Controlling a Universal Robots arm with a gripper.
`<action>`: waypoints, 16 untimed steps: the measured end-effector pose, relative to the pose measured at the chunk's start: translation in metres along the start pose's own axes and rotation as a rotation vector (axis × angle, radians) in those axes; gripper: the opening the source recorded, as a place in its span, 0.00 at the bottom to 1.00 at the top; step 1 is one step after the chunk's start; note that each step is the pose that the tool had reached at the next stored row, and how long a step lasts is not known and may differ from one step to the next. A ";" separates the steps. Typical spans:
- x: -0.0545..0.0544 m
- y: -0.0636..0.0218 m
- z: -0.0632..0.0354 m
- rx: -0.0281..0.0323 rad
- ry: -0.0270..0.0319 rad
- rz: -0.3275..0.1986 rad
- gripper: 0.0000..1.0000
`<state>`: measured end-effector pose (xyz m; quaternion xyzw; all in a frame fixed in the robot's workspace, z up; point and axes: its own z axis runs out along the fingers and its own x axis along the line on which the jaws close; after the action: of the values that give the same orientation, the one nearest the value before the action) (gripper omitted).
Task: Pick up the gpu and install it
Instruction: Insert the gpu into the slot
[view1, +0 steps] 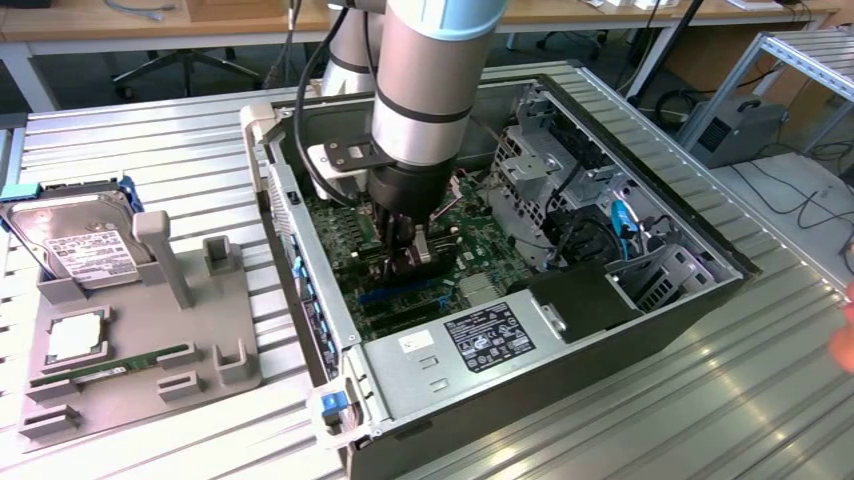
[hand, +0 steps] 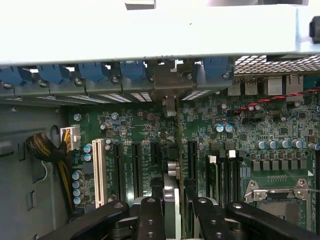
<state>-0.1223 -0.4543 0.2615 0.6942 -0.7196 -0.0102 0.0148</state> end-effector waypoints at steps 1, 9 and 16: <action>0.000 0.0000 -0.0003 0.0000 0.0001 0.000 0.27; 0.000 0.0000 -0.0007 -0.0003 -0.0005 0.000 0.27; 0.000 0.0000 0.0024 -0.0005 -0.0034 0.000 0.27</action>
<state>-0.1224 -0.4544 0.2590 0.6942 -0.7195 -0.0115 0.0137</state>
